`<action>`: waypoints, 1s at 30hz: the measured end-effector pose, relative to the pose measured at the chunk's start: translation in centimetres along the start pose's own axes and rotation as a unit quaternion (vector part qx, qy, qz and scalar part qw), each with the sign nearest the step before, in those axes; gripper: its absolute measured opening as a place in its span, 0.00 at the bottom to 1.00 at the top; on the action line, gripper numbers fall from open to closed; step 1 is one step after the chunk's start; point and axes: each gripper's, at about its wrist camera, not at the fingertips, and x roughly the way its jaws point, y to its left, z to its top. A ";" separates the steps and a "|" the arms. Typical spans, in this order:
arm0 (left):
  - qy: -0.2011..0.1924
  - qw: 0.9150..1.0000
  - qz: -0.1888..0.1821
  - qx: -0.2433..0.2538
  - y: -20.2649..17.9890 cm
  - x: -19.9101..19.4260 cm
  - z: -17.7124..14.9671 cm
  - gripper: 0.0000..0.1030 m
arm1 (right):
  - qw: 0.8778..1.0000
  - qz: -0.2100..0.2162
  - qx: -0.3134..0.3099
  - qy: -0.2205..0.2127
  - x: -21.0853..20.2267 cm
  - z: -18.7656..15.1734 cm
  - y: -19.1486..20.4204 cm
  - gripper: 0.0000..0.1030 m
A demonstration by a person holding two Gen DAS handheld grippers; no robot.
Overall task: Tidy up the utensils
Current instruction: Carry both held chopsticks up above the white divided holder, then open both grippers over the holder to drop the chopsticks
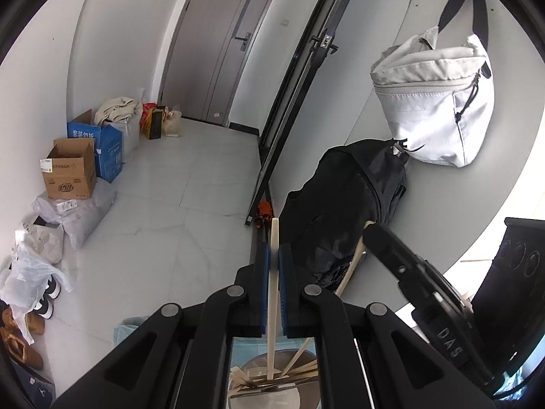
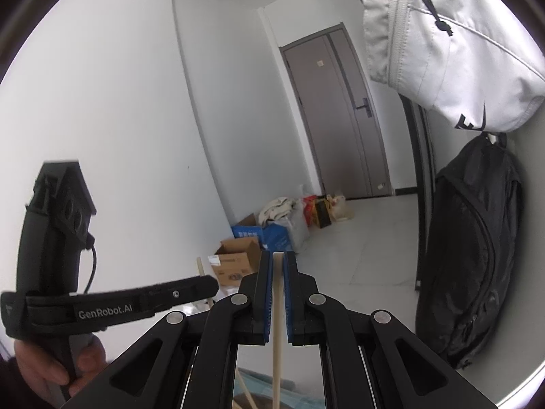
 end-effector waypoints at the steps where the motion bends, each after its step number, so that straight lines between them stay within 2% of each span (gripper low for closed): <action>1: 0.001 1.000 -0.006 0.002 0.0 0.0 -0.2 0.01 | 1.000 0.002 -0.006 0.002 0.0 -0.3 0.2 0.05; 9: 0.003 1.000 0.002 0.024 0.0 -0.1 -1.7 0.01 | 1.000 0.011 -0.009 0.017 -0.5 -2.1 0.5 0.05; 17: 0.036 0.999 -0.030 0.025 0.3 -0.3 -2.7 0.01 | 0.998 0.031 -0.017 0.045 -1.0 -2.8 1.1 0.07; 20: 0.059 0.998 -0.031 0.013 0.6 -0.4 -2.6 0.02 | 0.997 0.041 0.008 0.066 -0.7 -3.2 0.8 0.08; 23: 0.052 0.998 -0.021 0.018 0.6 -1.4 -2.6 0.02 | 0.995 0.046 0.043 0.078 -1.3 -3.3 0.2 0.09; 24: 0.050 0.998 -0.024 0.020 0.5 -1.9 -2.6 0.05 | 0.995 0.045 0.050 0.077 -1.6 -3.3 0.1 0.13; 26: 0.049 0.998 -0.024 0.025 0.3 -2.5 -2.6 0.17 | 0.994 0.047 0.063 0.073 -2.4 -3.3 0.0 0.21; 28: 0.044 0.999 -0.015 0.025 0.2 -3.0 -2.7 0.34 | 0.994 0.040 0.065 0.072 -3.1 -3.3 0.1 0.27; 30: 0.036 0.999 -0.007 0.016 0.2 -3.7 -2.9 0.41 | 0.994 0.039 0.066 0.072 -3.8 -3.4 0.2 0.29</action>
